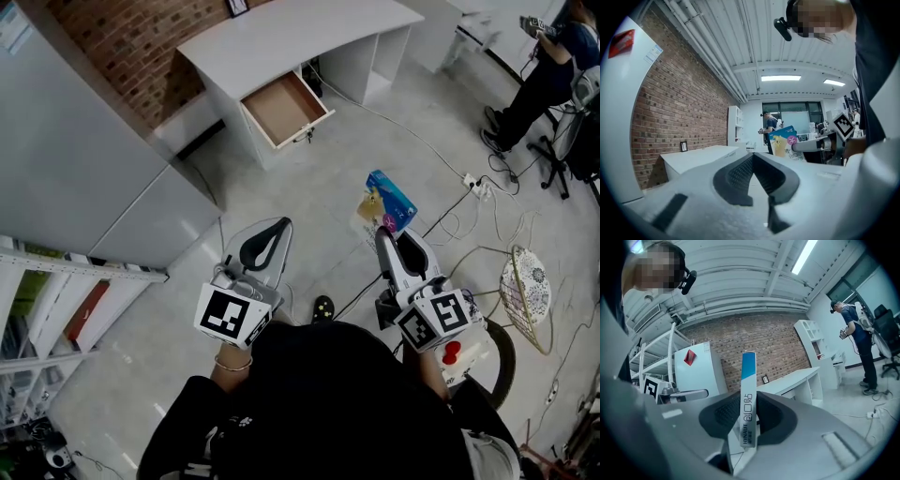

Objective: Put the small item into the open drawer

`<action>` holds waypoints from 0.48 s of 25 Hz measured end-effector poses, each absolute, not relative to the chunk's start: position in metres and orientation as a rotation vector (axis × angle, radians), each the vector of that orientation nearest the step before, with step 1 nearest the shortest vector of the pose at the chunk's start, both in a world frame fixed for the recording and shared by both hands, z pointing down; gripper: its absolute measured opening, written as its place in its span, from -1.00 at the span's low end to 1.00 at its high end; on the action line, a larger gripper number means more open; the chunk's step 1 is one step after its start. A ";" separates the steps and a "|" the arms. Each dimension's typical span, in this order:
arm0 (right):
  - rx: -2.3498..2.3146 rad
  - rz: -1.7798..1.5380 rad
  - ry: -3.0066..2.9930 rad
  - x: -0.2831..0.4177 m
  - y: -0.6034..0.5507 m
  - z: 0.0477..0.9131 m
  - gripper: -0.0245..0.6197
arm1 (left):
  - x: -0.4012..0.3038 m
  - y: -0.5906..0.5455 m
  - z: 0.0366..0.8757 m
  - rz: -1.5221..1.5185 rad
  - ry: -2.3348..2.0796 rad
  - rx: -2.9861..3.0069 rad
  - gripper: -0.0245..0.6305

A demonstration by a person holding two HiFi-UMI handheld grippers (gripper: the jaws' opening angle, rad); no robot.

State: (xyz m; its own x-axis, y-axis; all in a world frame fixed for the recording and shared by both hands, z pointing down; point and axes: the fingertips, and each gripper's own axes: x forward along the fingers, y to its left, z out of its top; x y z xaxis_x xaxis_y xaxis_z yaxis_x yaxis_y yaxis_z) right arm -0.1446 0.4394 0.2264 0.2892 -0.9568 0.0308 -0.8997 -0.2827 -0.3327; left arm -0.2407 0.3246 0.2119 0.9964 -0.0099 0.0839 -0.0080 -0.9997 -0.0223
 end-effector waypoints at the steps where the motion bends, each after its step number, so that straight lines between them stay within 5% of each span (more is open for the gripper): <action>1: -2.303 -0.333 1.702 -0.144 0.441 0.227 -0.61 | -0.240 0.326 0.212 -0.138 0.012 -3.112 -0.95; 12: -2.310 -0.362 1.673 -0.122 0.430 0.227 -0.61 | -0.227 0.310 0.202 -0.136 0.026 -3.123 -0.95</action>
